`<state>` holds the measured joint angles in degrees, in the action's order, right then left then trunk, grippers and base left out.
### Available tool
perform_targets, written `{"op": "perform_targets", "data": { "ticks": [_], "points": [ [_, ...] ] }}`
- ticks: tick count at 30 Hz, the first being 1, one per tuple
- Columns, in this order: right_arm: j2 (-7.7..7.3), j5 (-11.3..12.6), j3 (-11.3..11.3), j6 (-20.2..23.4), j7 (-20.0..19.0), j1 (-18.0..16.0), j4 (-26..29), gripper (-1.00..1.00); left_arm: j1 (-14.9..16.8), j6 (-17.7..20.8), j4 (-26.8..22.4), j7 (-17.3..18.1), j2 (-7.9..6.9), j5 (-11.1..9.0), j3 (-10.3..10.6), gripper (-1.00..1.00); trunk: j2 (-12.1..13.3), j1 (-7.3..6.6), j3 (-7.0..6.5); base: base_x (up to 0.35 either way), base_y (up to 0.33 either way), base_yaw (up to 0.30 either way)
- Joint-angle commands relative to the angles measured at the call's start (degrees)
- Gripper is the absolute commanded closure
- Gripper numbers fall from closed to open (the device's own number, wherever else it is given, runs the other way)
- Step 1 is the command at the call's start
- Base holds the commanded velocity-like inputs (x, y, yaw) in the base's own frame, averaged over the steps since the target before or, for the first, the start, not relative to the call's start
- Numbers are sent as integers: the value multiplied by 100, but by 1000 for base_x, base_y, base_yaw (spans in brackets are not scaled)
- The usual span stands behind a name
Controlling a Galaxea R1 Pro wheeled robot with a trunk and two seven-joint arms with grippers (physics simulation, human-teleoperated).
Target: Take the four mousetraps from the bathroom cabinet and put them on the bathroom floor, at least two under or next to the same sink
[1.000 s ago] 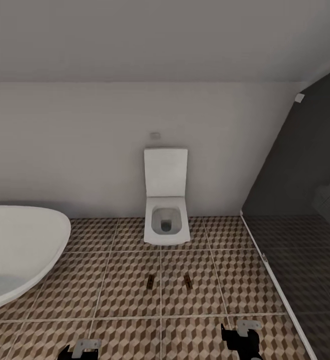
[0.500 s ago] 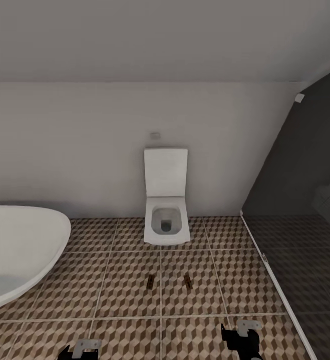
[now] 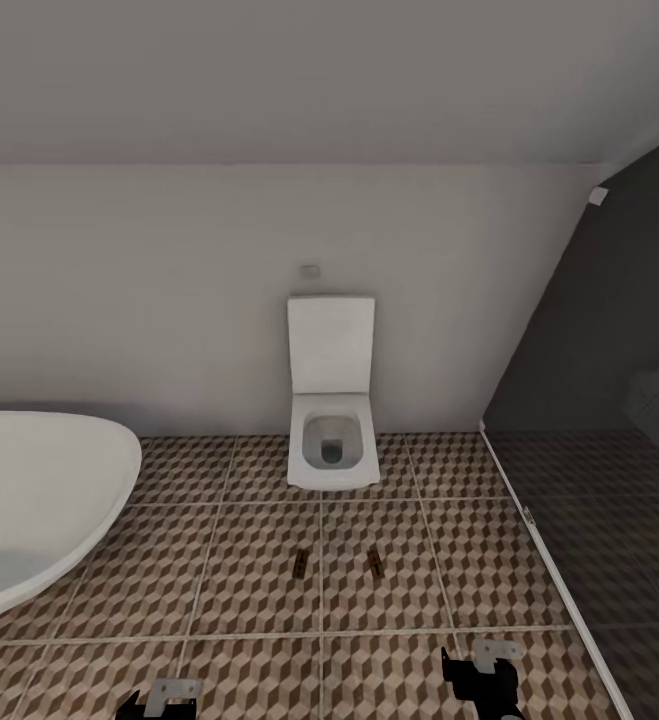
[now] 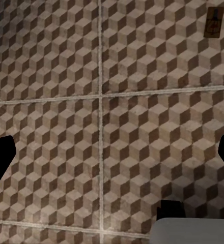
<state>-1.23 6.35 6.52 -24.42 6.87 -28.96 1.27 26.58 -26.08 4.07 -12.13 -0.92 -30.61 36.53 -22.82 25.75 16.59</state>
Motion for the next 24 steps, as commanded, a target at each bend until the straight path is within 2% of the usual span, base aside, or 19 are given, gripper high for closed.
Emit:
{"op": "perform_targets", "data": {
  "ticks": [1, 24],
  "points": [
    [0, 59, 51, -19, 7, -4, -5, -100, 6, -20, 15, -17, 4, -15, 47, -100, -10, 3, 10, 0, 0, 0],
    [0, 59, 52, -19, 7, -4, -4, -100, 5, -29, 15, -17, 4, -15, 47, -100, -10, 3, 10, 0, 0, 0]
  ]
}}
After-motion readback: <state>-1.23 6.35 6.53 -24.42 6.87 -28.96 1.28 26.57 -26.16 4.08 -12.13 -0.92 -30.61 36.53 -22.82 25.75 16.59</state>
